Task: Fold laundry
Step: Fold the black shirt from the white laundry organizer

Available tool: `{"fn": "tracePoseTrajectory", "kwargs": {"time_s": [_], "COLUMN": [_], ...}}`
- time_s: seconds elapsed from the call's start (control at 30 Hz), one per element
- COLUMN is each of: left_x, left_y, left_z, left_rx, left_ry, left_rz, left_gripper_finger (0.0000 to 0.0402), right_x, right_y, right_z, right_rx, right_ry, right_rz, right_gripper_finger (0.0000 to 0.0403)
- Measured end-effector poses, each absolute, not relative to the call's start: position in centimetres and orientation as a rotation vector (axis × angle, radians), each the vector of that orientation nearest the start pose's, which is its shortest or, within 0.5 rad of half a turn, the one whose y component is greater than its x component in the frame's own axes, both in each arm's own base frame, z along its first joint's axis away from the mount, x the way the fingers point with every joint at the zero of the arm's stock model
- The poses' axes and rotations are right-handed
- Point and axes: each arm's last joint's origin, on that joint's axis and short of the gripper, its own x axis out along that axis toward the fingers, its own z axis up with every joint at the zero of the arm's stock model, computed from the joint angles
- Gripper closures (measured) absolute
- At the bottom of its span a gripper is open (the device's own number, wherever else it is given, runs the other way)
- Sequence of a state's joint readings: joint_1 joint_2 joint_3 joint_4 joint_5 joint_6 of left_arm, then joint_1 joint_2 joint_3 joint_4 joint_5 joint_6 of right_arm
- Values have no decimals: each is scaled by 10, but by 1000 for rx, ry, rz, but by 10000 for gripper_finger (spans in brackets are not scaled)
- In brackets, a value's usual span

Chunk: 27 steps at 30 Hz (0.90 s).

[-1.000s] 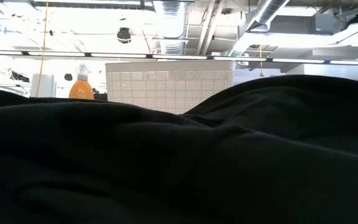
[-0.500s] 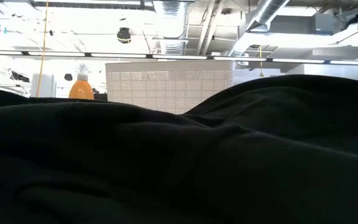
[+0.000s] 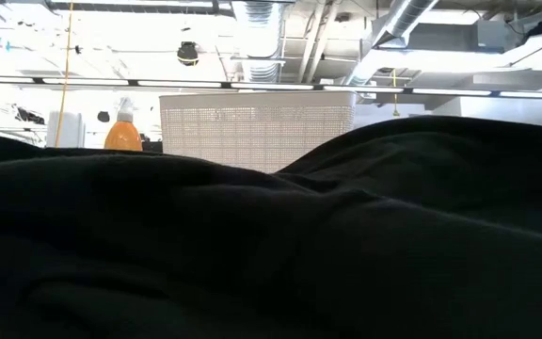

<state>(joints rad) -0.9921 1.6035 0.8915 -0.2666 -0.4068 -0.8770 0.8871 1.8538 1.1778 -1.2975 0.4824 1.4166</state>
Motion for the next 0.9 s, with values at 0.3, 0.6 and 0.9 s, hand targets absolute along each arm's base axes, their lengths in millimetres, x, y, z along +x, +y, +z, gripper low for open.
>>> {"fn": "tracePoseTrajectory", "kwargs": {"time_s": [0.3, 0.6, 0.9], "left_x": [190, 195, 203], "left_y": [-239, -237, -231], "left_z": [173, 174, 174], "left_rx": [-240, -388, -450], "left_ry": [942, 980, 962], "left_rz": [-118, -92, -28], "left_gripper_finger": [174, 242, 398], "right_x": [187, 187, 192], "right_y": [216, 216, 223], "right_z": [164, 169, 213], "right_rx": [-115, -127, -185], "right_ry": [1237, 1252, 1272], "right_rz": [-719, -727, -761], "right_gripper_finger": [385, 389, 389]}}
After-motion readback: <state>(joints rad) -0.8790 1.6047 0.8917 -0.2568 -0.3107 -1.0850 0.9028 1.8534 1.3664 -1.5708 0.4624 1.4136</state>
